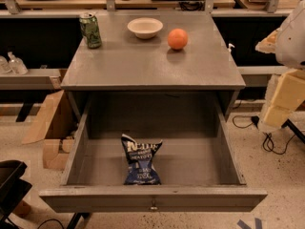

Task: Pick blue chip bag from top drawer and place on counter

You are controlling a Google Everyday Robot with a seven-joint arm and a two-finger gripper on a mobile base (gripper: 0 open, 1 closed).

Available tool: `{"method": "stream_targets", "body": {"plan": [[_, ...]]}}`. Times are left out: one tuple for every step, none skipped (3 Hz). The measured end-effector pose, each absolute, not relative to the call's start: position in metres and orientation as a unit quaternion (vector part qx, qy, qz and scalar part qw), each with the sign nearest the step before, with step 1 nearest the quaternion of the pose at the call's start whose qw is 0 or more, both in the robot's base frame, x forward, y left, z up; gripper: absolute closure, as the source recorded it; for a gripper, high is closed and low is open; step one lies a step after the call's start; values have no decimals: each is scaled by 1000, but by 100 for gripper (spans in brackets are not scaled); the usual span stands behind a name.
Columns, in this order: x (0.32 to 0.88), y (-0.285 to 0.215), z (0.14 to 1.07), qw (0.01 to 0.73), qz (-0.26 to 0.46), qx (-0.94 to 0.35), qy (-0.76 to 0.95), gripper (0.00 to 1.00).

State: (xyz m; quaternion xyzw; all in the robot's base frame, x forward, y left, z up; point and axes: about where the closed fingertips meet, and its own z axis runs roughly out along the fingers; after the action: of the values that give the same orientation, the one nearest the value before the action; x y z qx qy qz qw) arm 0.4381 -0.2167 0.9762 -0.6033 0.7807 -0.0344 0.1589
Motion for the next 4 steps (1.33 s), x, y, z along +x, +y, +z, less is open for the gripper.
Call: {"method": "stream_targets", "body": {"plan": [[438,-217,976,159,-34,-603,781,0],[441,-207,970,171,-30,-571,802,0],[464,-173,926,182,2,-511,840,0],[484,-155,890,186,30,-465,865,0]]}}
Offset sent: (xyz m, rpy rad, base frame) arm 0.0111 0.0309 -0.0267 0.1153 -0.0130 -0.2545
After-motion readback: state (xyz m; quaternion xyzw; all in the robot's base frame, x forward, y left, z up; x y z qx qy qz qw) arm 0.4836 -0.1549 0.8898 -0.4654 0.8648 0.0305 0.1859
